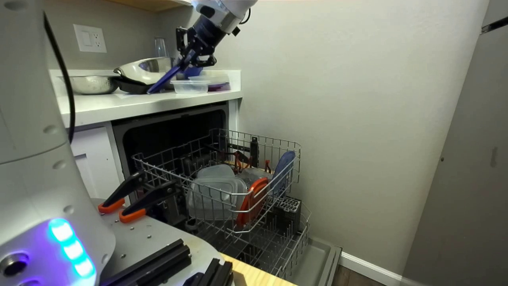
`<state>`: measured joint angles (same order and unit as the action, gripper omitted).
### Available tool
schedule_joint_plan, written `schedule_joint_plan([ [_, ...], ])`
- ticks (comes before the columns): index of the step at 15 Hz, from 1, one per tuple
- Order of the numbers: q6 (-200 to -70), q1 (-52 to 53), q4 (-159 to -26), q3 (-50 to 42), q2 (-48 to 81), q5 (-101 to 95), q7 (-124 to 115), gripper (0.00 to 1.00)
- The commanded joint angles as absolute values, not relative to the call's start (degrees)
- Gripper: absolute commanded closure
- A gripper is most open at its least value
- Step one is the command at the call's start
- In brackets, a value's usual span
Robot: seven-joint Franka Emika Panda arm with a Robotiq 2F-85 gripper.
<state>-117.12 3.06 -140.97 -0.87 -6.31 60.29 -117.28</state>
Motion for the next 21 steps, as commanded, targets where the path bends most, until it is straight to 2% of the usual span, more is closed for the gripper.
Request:
schedule_joint_plan([
  [1,-123.31,1.9,-146.08,0.83,-12.07,62.33,-117.15,0.96],
  [11,-137.96,4.74,-146.14,8.38,-9.12,58.94,-122.64,0.96],
  [16,-152.16,5.28,-148.3,11.66,-6.38,48.47,-135.48,0.96],
  [21,-154.88,7.18,-148.15,11.94,-1.18,41.71,-144.85,0.97],
])
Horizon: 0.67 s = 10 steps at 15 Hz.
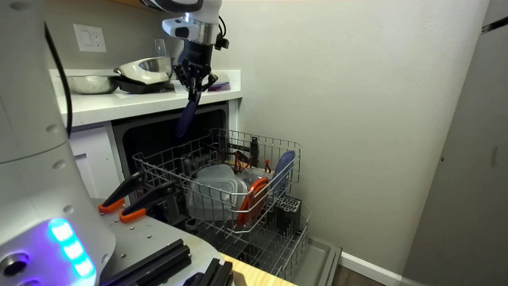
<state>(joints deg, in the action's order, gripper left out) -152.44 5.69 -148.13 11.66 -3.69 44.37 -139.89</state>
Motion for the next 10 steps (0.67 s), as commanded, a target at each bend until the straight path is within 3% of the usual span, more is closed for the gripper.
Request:
schedule_joint_plan([
  [1,-154.66,7.89,-147.61,11.94,-0.01,42.13,-145.28,0.96],
  [9,-156.44,13.51,-143.99,11.42,7.67,30.46,-154.05,0.97],
  [10,-158.27,16.16,-145.38,7.36,8.46,32.73,-149.86,0.97],
])
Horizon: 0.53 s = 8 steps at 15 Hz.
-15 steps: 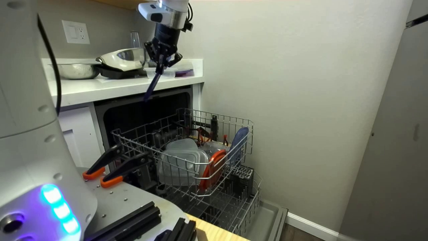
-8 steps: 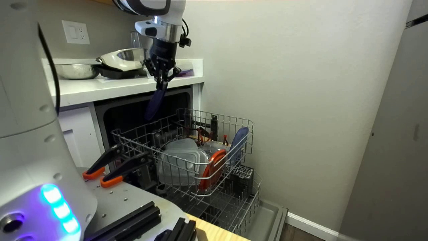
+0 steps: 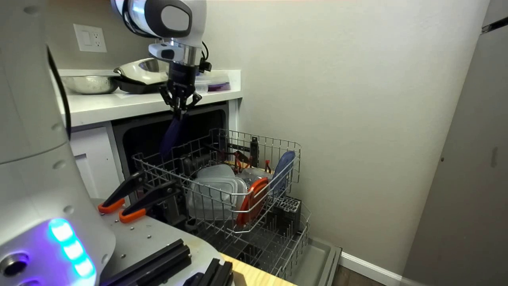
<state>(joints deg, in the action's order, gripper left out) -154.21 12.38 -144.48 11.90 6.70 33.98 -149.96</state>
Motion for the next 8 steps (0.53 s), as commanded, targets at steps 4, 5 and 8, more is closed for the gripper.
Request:
schedule_joint_plan([
  [4,-164.03,24.42,-146.03,-1.5,9.42,33.97,-149.47,0.97],
  [5,-166.04,27.46,-146.02,-4.53,10.1,33.93,-149.46,0.97],
  [8,-171.13,36.71,-144.82,-11.93,12.45,35.39,-149.46,0.97],
])
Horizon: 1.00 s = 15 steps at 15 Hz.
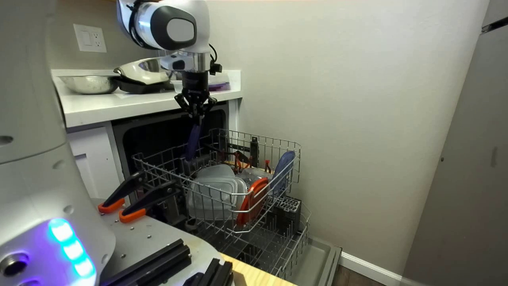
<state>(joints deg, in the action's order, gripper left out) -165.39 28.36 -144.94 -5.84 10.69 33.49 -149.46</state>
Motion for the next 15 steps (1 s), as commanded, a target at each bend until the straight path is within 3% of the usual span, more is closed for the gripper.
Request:
schedule_joint_plan([
  [1,-172.8,40.65,-144.33,-15.05,13.7,36.26,-149.46,0.97],
  [7,-173.79,61.54,-140.46,-30.56,18.63,47.24,-149.46,0.97],
  [15,-172.92,63.93,-141.19,-37.28,10.92,49.99,-149.46,0.97],
])
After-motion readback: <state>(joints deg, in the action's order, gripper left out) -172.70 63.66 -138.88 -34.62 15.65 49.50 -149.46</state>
